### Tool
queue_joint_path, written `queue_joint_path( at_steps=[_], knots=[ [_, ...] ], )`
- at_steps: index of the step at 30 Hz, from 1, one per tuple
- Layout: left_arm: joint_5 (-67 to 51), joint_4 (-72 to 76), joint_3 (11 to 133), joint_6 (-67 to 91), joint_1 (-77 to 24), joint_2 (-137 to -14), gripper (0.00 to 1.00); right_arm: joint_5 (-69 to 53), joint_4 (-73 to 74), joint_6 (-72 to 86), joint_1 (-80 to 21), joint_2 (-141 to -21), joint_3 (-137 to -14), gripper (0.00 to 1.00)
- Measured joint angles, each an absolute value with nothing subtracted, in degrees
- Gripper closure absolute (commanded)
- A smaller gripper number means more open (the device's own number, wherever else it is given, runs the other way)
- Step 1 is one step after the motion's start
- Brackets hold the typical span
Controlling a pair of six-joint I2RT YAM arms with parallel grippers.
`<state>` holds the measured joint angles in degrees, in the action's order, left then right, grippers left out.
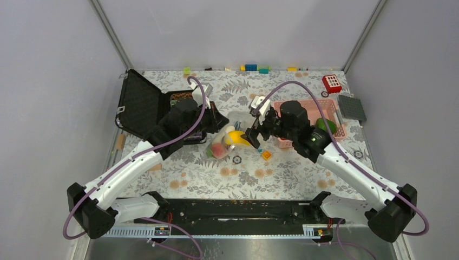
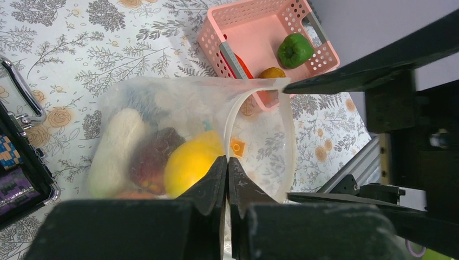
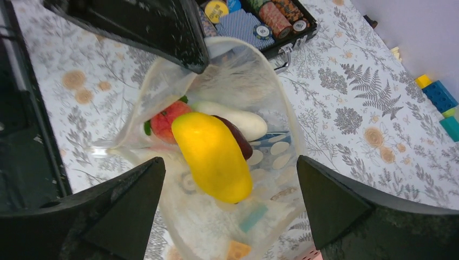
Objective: Place the food in the zip-top bag and seal the zipper
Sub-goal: Place the fake fruit in the zipper food storage bag, then pick up the fake fruit from the bin.
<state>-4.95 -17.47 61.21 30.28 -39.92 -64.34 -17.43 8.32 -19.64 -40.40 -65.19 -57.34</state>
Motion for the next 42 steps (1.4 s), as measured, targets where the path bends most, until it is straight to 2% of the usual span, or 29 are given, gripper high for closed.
queue_joint_path(
  at_steps=[4, 10, 12, 16, 20, 26, 34, 42],
  knots=[
    [-4.9, -17.1, 60.5, 30.3, -39.9, -64.3, 1.0, -16.3, 9.0, -12.6, -40.4, -61.4, -57.7, 0.0],
    [-4.6, -17.2, 60.4, 30.2, -39.9, -64.4, 1.0, -2.7, 15.3, 1.5, -39.4, -58.1, -61.9, 0.0],
    [-4.3, -17.2, 60.4, 30.2, -39.9, -64.8, 1.0, -0.9, 17.5, 5.1, -36.9, -58.3, -62.7, 0.0],
    [-4.2, -17.6, 60.6, 29.8, -39.9, -65.5, 1.0, -1.3, 22.1, 13.5, -25.3, -60.2, -62.8, 0.0],
    [-4.0, -17.7, 61.5, 29.1, -39.9, -66.5, 1.0, -0.1, 26.9, 19.7, -15.2, -65.2, -62.8, 0.0],
    [-3.8, -17.7, 62.1, 28.3, -39.7, -67.8, 1.0, 0.9, 30.3, 23.3, -7.5, -76.1, -63.8, 0.01],
    [-3.8, -17.6, 62.2, 28.0, -39.6, -68.8, 1.0, 3.7, 33.9, 23.2, -4.1, -93.3, -72.3, 0.01],
    [-3.2, -17.6, 62.2, 27.4, -39.4, -68.8, 1.0, 6.7, 38.3, 22.7, -4.1, -99.9, -74.4, 0.0]
  ],
)
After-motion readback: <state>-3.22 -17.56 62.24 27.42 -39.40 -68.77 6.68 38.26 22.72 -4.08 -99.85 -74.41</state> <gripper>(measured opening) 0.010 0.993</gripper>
